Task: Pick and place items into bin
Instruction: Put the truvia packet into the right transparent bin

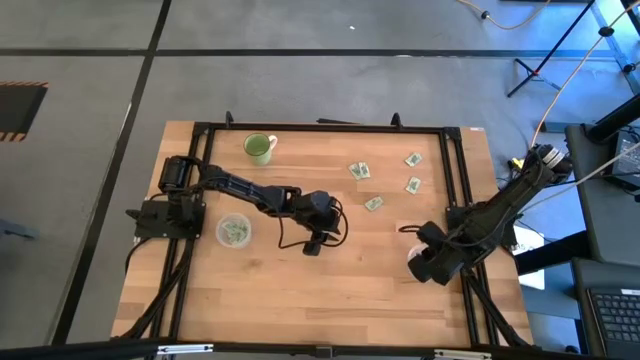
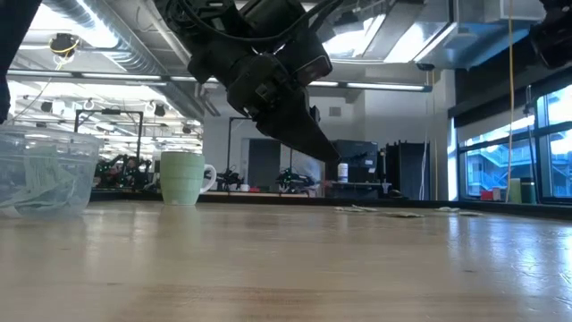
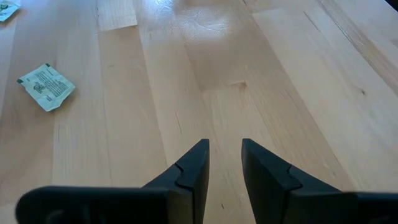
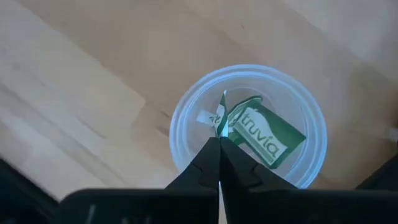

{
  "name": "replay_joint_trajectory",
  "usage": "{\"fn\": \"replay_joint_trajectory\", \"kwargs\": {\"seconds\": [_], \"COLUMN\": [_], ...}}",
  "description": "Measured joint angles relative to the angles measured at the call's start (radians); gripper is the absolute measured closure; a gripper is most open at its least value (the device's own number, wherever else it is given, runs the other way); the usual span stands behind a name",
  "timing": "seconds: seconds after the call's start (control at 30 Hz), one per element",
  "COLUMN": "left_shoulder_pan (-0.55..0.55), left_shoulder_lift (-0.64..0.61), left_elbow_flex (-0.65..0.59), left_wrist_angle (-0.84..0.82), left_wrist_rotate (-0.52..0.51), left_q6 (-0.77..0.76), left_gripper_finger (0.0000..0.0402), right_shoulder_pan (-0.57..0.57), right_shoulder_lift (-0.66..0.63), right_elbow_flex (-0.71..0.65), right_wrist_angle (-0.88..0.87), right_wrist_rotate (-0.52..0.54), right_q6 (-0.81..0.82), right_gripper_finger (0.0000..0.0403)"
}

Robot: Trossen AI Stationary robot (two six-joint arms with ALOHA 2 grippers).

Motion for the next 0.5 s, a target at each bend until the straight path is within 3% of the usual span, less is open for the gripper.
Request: {"fn": "replay_joint_trajectory", "kwargs": {"seconds": [0.5], "left_shoulder_pan": [0.0], "left_shoulder_lift": [0.0], "left_elbow_flex": [0.0], "left_wrist_angle": [0.0], "left_wrist_rotate": [0.0], "left_q6": [-0.009], "left_gripper_finger": [0.0312], "right_shoulder_pan": [-0.001], "right_shoulder_lift": [0.13], "right_elbow_flex": [0.0], "right_wrist_angle": [0.061], "right_wrist_rotate": [0.001], "right_q6": [0.001], "right_gripper_finger": [0.0401]}}
